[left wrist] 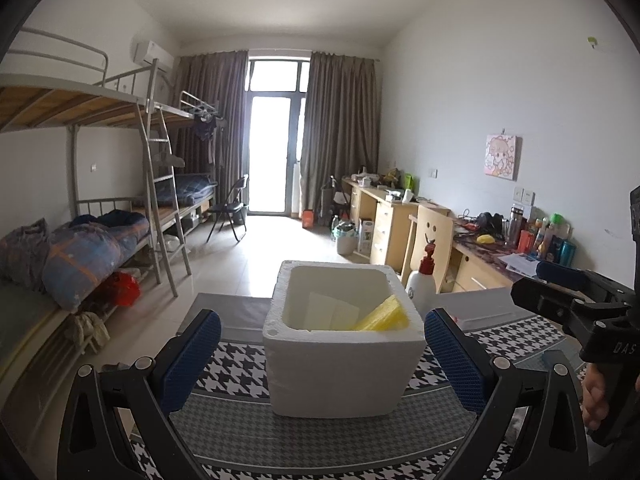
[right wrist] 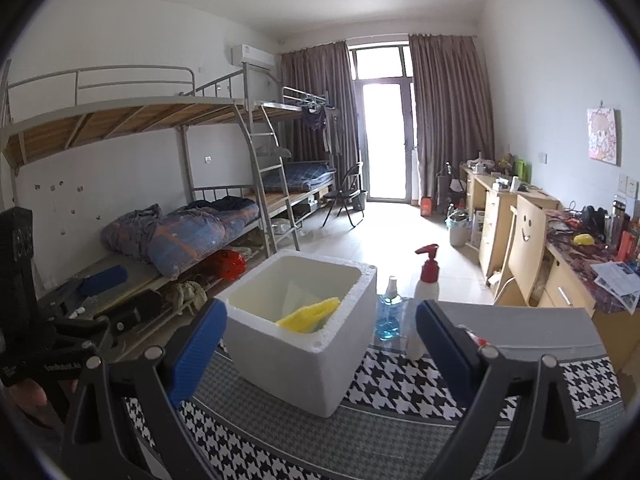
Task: Organize soft objects
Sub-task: 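Move both open tools away from the foam box back over the table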
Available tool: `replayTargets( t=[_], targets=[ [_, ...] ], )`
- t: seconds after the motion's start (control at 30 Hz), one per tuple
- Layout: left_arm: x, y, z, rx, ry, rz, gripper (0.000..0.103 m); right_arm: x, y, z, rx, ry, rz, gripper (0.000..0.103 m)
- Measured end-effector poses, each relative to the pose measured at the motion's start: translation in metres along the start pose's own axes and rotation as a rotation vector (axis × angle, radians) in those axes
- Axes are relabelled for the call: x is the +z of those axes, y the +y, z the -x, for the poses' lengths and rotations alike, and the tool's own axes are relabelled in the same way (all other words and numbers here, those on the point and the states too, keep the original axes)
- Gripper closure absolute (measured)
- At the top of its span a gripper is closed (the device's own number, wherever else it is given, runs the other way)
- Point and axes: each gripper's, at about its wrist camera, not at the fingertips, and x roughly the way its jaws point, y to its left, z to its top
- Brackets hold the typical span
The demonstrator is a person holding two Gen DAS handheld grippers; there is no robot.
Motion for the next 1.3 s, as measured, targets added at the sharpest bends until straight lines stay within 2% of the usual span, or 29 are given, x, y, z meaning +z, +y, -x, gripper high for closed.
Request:
replayTargets(
  t=[0.5, 1.3],
  targets=[
    [-0.012, -0.009, 0.008, -0.05, -0.015, -0.001, 0.001, -0.015, -0.01, 0.031, -0.106, -0.058, 0.001, 0.006],
    [-0.023, -0.036, 0.018, -0.168, -0.004, -0.023, 0.001, -0.042, -0.021, 0.055, -0.136, -0.06, -0.036, 0.006]
  ],
)
